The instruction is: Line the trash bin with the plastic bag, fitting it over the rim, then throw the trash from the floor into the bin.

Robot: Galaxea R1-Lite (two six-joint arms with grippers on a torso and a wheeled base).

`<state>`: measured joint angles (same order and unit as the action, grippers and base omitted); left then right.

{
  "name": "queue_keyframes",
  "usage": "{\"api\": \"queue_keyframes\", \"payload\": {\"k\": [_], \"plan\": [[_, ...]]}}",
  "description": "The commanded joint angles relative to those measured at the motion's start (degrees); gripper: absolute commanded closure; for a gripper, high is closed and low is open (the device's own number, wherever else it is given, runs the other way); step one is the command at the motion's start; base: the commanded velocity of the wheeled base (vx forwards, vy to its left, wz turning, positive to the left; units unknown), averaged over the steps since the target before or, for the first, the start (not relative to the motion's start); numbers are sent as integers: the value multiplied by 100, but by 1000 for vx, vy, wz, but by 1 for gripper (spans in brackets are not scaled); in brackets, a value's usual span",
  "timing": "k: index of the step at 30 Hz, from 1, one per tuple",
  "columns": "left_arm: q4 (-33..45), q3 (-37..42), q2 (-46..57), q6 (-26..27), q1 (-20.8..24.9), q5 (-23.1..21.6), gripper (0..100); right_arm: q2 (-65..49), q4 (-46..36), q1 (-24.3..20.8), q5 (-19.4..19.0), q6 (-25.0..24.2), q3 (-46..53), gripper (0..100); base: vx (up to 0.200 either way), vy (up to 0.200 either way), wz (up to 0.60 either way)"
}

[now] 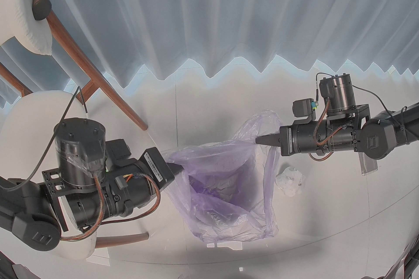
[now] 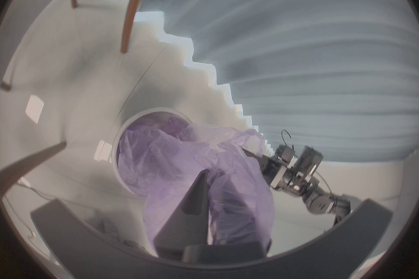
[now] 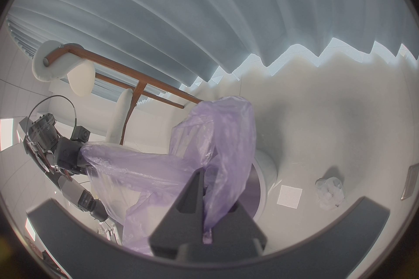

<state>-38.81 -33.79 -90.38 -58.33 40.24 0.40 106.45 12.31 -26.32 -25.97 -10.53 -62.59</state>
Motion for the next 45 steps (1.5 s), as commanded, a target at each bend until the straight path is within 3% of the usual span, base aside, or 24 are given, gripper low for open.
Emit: {"api": "queue_keyframes", "payload": {"k": [1,13,17,23,29,39,45], "plan": [[-135,66,-173,-565,-60,74,100,-168,26,48,4,7,150,100,0,0,0],[-135,145,-287,-697,-175,65,100,-318,70,417,-40,-195,300,100,0,0,0],[-126,189,-287,-688,-175,30,100,-529,201,531,-462,-265,598,100,0,0,0],[-65,277,-296,-653,-175,30,100,-608,667,663,-796,-344,871,100,0,0,0],[-74,312,-296,-627,-298,30,100,-713,922,839,-1376,-740,1064,100,0,0,0],[-65,312,-270,-627,-438,39,100,-696,1476,1067,-1789,-1425,1091,100,0,0,0],[-65,294,-287,-618,-517,39,100,-687,1493,1234,-1974,-1469,1091,100,0,0,0]]}}
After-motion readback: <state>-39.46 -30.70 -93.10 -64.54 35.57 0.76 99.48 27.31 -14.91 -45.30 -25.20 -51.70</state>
